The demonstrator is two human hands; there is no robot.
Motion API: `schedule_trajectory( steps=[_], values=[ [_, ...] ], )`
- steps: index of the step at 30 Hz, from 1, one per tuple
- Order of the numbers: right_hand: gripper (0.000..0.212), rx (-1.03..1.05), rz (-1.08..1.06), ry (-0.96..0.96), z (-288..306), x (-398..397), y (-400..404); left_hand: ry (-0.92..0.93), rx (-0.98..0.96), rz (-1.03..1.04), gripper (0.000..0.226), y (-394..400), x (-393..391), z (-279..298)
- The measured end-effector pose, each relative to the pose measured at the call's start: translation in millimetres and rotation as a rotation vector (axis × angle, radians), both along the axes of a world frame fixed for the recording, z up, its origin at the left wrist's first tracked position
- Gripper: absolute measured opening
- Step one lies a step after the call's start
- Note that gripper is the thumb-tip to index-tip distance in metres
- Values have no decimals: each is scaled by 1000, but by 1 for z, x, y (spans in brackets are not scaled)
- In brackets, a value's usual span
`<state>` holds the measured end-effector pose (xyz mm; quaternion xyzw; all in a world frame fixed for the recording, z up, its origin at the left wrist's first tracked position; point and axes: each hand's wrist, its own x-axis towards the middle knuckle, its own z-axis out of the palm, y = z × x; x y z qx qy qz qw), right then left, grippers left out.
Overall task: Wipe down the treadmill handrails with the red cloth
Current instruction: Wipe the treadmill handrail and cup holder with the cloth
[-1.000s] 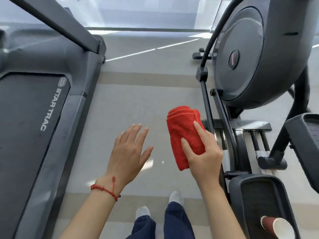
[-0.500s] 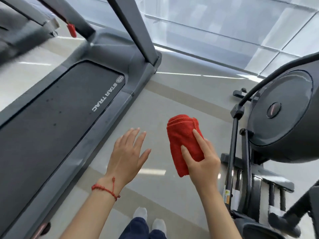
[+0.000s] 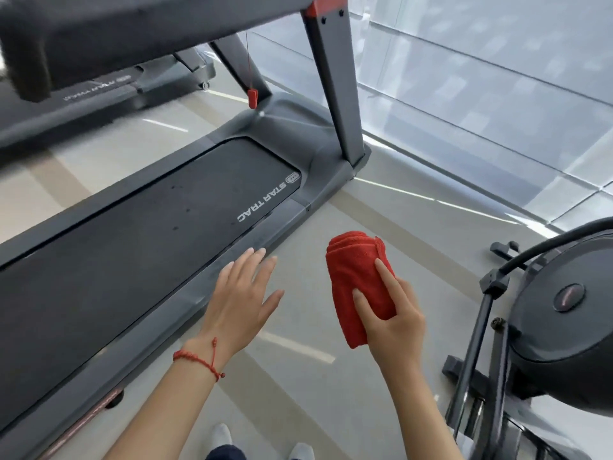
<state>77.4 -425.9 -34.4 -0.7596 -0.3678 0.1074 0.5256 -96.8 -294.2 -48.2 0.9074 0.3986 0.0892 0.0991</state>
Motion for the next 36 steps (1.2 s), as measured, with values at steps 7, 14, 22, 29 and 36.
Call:
schedule_trajectory(
  steps=[7, 14, 22, 29, 36],
  values=[
    [55, 16, 48, 2, 31, -54, 34, -54, 17, 42, 69, 27, -54, 29],
    [53, 98, 17, 12, 63, -124, 83, -87, 86, 12, 57, 71, -116, 63],
    [53, 188, 7, 80, 90, -182, 136, -150, 171, -25, 57, 126, -169, 100],
    [51, 220, 47, 90, 126, -187, 181, -192, 236, 4, 58, 166, -182, 133],
    [51, 284, 129, 57, 160, -168, 234, -252, 325, 76, 58, 204, -173, 162]
  ],
)
